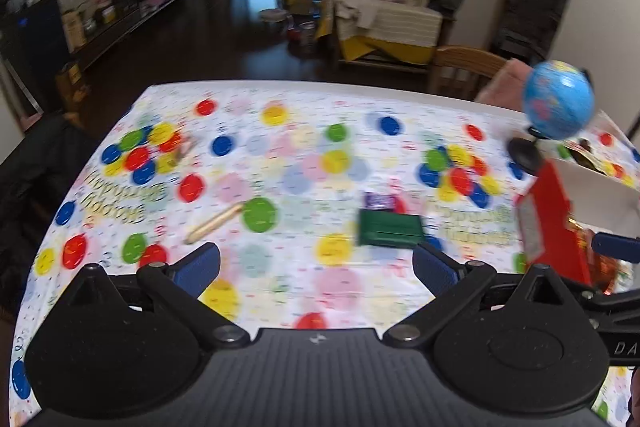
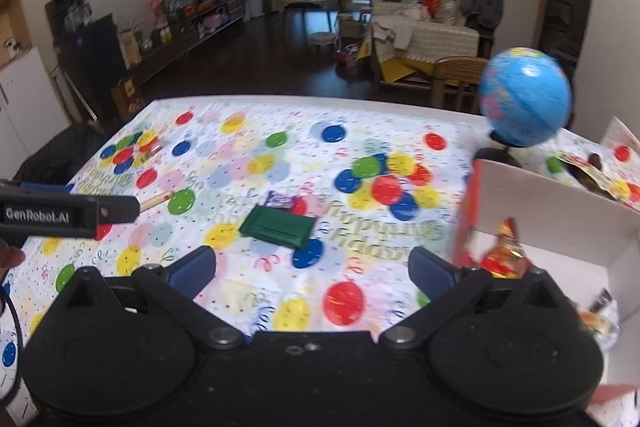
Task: Organize snacks
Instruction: 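Withdraw both tools from the box back over the table, then lower right tool over the green packet while left tool hovers near the wooden stick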
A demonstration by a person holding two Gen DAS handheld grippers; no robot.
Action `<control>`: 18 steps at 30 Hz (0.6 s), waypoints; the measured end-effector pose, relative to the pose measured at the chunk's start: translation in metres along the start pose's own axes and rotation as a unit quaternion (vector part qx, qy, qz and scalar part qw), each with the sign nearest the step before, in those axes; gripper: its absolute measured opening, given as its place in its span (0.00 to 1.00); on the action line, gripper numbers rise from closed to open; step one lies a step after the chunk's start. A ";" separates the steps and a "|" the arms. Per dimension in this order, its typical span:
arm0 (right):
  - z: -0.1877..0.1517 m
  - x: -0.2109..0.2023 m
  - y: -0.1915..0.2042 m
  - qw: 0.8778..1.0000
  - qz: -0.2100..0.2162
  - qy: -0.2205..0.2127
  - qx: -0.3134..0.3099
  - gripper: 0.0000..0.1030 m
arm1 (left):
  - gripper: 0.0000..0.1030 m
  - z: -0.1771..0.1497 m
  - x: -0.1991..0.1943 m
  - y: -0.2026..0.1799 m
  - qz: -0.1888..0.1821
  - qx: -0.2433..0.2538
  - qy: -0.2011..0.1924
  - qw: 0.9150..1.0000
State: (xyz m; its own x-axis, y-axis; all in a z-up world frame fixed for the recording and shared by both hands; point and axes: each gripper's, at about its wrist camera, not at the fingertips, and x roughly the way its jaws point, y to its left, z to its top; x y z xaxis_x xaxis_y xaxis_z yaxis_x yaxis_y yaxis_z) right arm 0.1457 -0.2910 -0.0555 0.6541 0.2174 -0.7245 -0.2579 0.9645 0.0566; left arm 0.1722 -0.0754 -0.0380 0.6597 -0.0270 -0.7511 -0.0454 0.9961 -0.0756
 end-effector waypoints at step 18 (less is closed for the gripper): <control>0.022 0.113 0.055 0.996 0.031 0.060 -0.063 0.92 | 1.00 0.019 0.073 0.078 0.029 -0.022 0.016 0.999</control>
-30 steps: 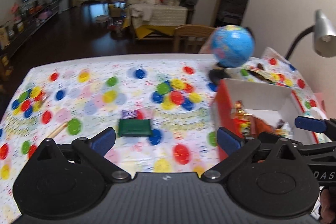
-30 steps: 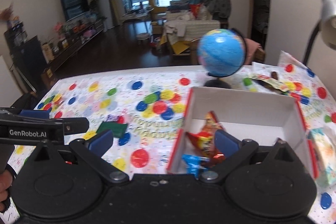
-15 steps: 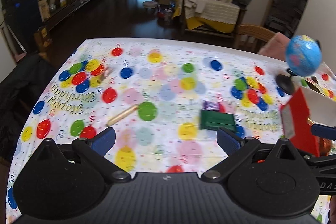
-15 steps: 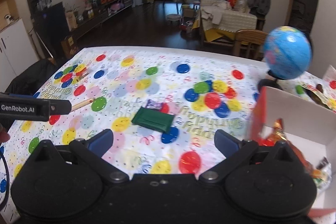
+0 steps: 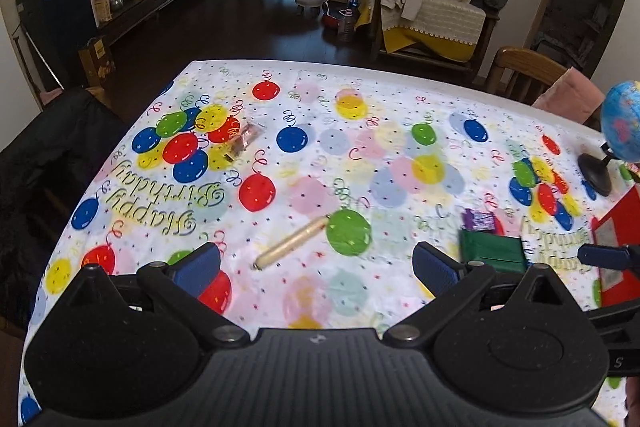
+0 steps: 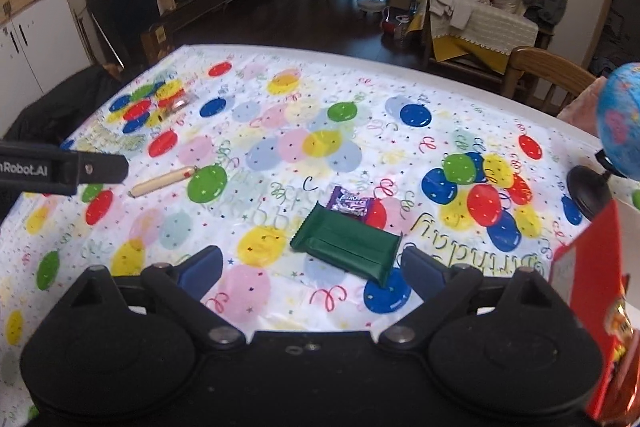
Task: Organize snacks
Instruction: 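Lower right tool over the green packet while left tool hovers near the wooden stick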
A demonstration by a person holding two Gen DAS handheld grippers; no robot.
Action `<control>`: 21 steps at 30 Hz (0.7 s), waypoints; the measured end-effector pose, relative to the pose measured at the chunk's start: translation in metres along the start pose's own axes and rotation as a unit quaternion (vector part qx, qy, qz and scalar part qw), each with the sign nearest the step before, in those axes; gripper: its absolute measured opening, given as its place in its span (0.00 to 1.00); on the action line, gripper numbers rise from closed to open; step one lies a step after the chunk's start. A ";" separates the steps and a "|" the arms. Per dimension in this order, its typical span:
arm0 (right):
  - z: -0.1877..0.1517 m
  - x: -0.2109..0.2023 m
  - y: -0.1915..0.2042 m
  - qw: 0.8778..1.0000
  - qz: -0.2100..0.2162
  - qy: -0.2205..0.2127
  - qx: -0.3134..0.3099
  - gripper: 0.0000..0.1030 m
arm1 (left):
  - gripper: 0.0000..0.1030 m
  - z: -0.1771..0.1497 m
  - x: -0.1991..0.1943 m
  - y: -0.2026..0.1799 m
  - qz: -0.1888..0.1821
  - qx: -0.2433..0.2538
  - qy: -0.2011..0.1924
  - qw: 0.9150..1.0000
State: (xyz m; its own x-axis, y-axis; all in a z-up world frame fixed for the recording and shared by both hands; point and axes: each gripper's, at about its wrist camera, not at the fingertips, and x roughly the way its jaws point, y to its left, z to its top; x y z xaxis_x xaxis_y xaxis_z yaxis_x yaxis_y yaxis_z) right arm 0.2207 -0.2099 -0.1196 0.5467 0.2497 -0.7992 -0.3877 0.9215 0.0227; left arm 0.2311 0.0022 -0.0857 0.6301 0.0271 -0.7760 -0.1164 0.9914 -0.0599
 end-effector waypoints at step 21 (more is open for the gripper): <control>0.019 0.085 -0.017 0.993 0.022 0.055 -0.105 0.85 | 1.00 0.013 0.085 0.003 -0.010 0.045 0.028 0.999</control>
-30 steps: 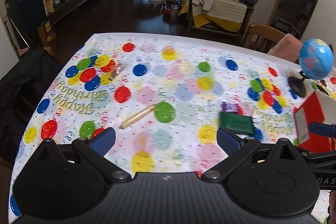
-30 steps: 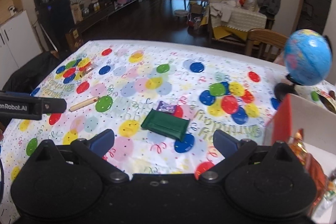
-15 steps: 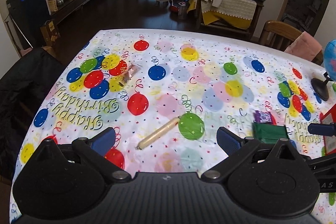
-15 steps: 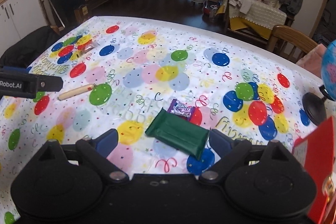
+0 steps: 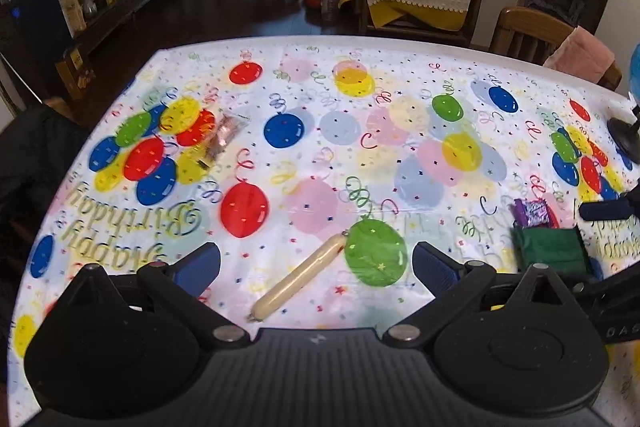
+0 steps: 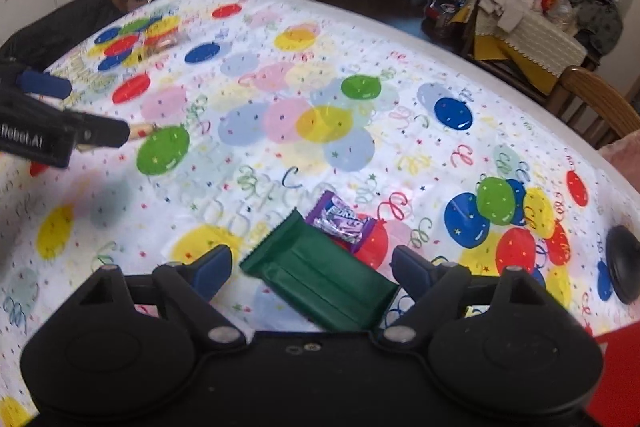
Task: Organize snacks
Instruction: 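Lower right tool over the green packet while left tool hovers near the wooden stick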
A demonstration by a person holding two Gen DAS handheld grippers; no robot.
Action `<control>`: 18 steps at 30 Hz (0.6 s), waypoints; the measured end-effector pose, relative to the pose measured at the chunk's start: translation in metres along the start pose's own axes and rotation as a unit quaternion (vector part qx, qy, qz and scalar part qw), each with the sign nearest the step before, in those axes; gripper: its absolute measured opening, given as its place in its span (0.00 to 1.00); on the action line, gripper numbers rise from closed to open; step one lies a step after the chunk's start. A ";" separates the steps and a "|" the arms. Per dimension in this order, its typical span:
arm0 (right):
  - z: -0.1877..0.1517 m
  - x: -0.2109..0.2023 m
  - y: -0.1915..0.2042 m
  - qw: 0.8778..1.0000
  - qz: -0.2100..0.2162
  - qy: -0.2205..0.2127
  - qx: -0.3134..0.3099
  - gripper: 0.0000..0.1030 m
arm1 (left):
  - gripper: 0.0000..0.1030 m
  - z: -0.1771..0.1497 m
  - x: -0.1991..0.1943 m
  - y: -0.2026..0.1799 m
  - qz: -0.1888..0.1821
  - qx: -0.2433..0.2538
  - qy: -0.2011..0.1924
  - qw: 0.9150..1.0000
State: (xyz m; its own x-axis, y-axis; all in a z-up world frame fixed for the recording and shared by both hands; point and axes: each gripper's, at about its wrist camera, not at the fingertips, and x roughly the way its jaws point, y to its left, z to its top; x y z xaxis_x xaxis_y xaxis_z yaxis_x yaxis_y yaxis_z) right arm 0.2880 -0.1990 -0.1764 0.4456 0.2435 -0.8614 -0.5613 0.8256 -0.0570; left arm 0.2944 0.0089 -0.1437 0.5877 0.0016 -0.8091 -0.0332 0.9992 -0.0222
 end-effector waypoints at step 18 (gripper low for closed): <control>-0.014 0.005 0.000 0.998 0.030 0.047 0.009 0.65 | 1.00 -0.006 0.014 0.006 -0.013 -0.002 0.015 1.000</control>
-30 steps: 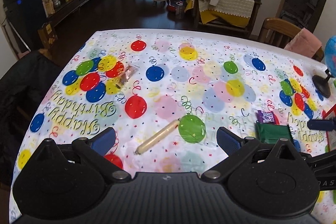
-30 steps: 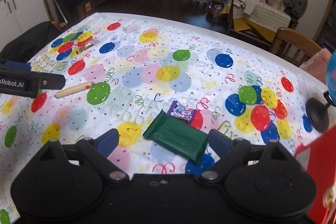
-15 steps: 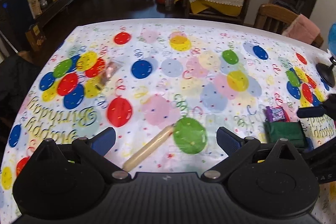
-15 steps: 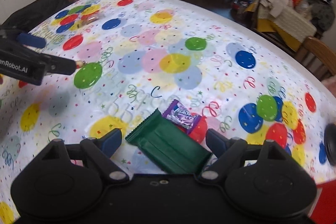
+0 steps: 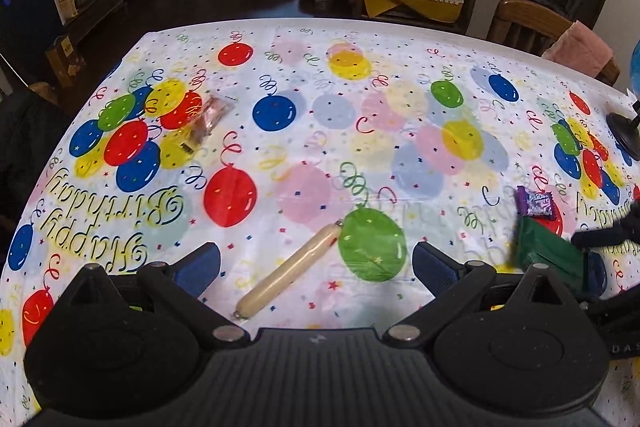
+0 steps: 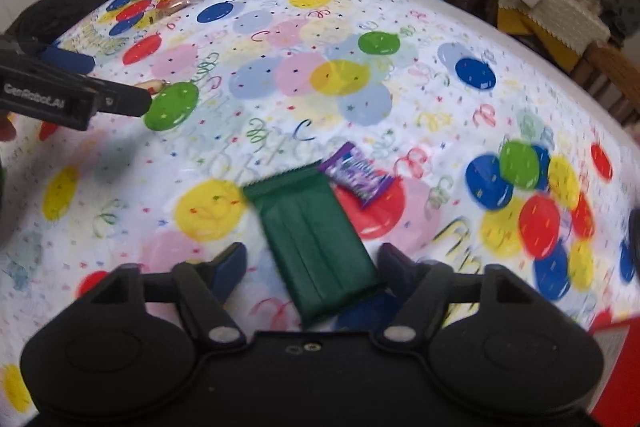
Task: Organize snacks
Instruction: 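Lower right tool over the green packet while left tool hovers near the wooden stick, then close right tool on the green packet while left tool grasps the wooden stick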
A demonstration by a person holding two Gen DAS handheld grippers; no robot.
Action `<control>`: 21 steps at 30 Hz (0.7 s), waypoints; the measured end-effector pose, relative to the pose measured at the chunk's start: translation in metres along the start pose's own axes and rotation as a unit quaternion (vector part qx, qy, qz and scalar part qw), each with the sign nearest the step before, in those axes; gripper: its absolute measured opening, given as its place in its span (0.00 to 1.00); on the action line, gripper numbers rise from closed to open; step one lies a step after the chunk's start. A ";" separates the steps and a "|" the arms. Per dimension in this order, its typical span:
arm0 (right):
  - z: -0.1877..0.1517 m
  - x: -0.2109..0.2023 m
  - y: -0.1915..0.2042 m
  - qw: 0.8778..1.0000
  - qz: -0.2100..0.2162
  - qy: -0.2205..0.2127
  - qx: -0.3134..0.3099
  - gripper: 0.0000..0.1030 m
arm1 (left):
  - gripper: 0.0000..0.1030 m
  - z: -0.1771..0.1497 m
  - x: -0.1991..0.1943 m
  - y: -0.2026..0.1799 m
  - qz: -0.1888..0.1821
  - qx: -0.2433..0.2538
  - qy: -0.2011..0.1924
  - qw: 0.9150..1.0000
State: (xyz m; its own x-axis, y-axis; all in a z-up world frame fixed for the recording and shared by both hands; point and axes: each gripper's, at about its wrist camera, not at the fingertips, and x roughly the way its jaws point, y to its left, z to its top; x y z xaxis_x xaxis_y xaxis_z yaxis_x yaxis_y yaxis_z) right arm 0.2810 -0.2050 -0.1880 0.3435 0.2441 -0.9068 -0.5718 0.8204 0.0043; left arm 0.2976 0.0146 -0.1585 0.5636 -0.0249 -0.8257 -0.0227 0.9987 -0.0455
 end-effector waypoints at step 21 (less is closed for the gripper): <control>-0.007 -0.007 0.029 0.984 -0.037 -0.026 0.170 0.44 | 0.30 0.004 0.014 0.027 -0.048 0.012 0.034 0.998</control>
State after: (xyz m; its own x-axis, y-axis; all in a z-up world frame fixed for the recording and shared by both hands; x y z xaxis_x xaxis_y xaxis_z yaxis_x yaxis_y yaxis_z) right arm 0.2563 -0.1866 -0.1846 0.4183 0.1960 -0.8869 -0.2651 0.9603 0.0872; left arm 0.3087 0.0410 -0.1692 0.5055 -0.1228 -0.8540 0.0485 0.9923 -0.1140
